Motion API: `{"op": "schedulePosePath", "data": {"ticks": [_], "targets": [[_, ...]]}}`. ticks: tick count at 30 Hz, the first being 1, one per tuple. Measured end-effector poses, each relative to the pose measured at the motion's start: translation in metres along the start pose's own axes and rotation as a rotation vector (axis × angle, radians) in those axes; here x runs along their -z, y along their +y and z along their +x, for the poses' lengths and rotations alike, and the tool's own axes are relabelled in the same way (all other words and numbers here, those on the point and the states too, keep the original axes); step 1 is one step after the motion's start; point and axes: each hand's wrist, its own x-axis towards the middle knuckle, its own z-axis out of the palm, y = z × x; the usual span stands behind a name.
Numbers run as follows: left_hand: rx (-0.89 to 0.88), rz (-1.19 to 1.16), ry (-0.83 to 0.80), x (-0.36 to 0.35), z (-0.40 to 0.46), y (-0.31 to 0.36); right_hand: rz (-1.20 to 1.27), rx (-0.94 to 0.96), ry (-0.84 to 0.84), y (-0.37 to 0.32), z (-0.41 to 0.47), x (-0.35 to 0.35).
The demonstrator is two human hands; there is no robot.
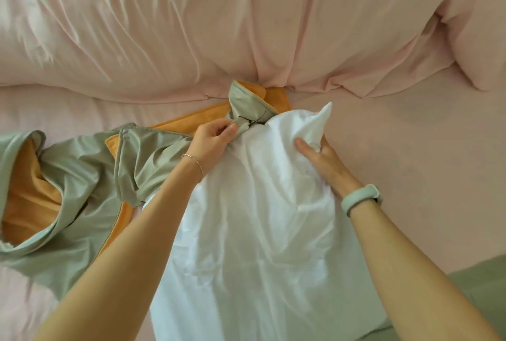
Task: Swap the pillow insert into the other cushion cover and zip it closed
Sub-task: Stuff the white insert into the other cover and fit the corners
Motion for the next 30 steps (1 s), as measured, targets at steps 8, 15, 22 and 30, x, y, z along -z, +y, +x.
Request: {"op": "schedulePosePath", "data": {"ticks": [8, 15, 22, 30], "targets": [[0.138, -0.109, -0.157, 0.046, 0.000, 0.036, -0.318, 0.477, -0.330, -0.033, -0.032, -0.082], [0.015, -0.065, -0.149, 0.074, -0.031, 0.029, -0.805, 0.367, -0.126, -0.038, -0.003, -0.164], [-0.184, 0.529, 0.036, 0.074, -0.025, -0.010, -0.200, 0.300, 0.173, -0.033, -0.014, -0.158], [-0.214, 1.013, 0.283, 0.063, -0.052, -0.015, -0.731, 0.543, 0.027, -0.018, -0.027, -0.113]]}}
